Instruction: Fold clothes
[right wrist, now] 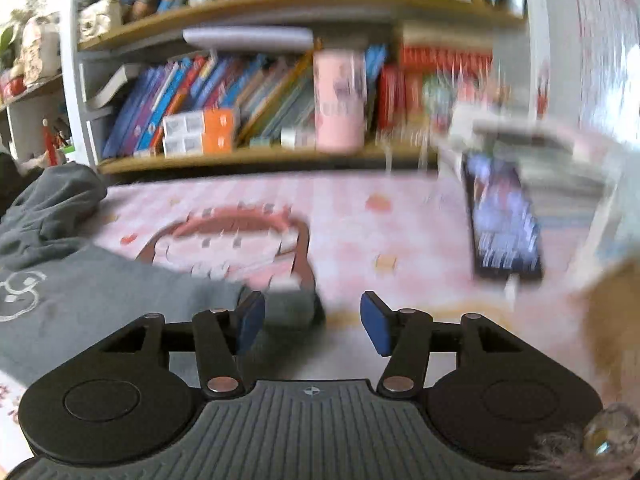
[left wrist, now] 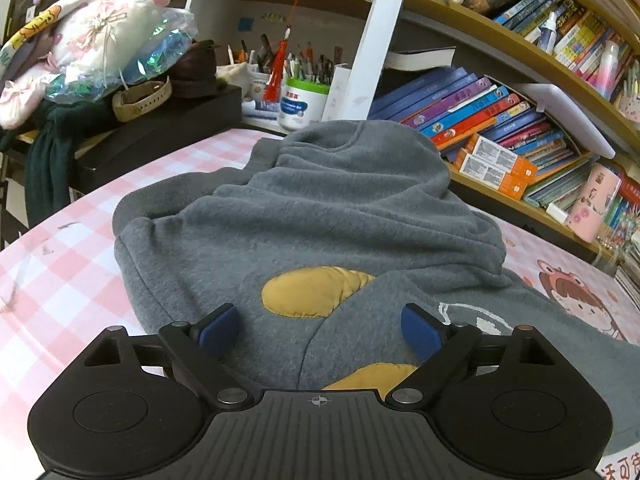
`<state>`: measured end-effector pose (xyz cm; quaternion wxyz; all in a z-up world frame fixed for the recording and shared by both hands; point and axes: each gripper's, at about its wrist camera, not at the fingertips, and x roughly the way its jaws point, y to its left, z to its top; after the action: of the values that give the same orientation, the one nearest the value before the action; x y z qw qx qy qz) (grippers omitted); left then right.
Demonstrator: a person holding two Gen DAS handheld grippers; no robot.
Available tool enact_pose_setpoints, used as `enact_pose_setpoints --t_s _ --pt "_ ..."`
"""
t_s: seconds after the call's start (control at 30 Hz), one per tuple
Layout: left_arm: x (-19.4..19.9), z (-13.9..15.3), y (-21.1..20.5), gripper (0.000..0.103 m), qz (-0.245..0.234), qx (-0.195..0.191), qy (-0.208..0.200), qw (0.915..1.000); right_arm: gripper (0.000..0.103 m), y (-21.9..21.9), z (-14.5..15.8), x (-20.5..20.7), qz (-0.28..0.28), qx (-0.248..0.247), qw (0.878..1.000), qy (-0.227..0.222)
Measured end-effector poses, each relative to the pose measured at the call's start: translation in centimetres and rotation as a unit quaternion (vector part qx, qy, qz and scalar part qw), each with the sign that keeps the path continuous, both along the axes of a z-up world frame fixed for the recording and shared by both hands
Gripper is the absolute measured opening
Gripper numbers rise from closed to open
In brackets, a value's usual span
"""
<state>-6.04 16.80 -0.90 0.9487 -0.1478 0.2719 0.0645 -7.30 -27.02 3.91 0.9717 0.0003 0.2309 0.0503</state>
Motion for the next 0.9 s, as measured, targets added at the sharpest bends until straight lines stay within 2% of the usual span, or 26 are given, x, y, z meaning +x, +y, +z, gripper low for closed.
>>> enact_pose_setpoints --t_s 0.1,0.17,0.2,0.27,0.3,0.4,0.63,0.7,0.8,0.9 --pt "0.0 0.0 0.0 0.091 0.0 0.0 0.0 1.0 0.042 2.1 0.1 0.2 0.069 -0.003 0.998 0.006" --pt "0.0 0.0 0.1 0.091 0.0 -0.003 -0.002 1.0 0.027 3.5 -0.7 0.8 0.108 -0.017 0.994 0.032" --pt "-0.1 0.0 0.1 0.091 0.0 -0.005 -0.002 1.0 0.024 4.2 -1.2 1.1 0.123 -0.028 0.991 0.048" --pt "-0.1 0.0 0.3 0.091 0.001 -0.01 -0.005 0.9999 0.015 4.2 -2.2 1.3 0.124 -0.045 0.989 0.072" --pt "-0.2 0.0 0.3 0.091 0.002 -0.01 -0.005 0.9999 0.014 4.2 -2.7 1.4 0.123 -0.054 0.987 0.084" --pt "-0.1 0.0 0.3 0.091 0.004 -0.008 -0.004 0.9999 0.005 2.6 -2.6 1.0 0.12 -0.038 0.987 0.101" --pt "-0.1 0.0 0.7 0.092 0.003 -0.011 -0.005 0.9999 0.004 3.9 -1.8 -1.8 0.143 -0.077 0.979 0.126" --pt "-0.2 0.0 0.8 0.092 0.002 -0.013 -0.006 0.9999 0.005 3.5 -1.3 -1.6 0.129 -0.067 0.982 0.12" --pt "-0.2 -0.1 0.9 0.092 0.003 -0.015 -0.007 0.9999 0.006 3.2 -0.1 -1.3 0.11 -0.059 0.988 0.088" --pt "-0.2 0.0 0.9 0.092 0.004 -0.014 -0.006 0.9999 0.006 3.7 0.5 -0.6 0.127 -0.047 0.988 0.077"
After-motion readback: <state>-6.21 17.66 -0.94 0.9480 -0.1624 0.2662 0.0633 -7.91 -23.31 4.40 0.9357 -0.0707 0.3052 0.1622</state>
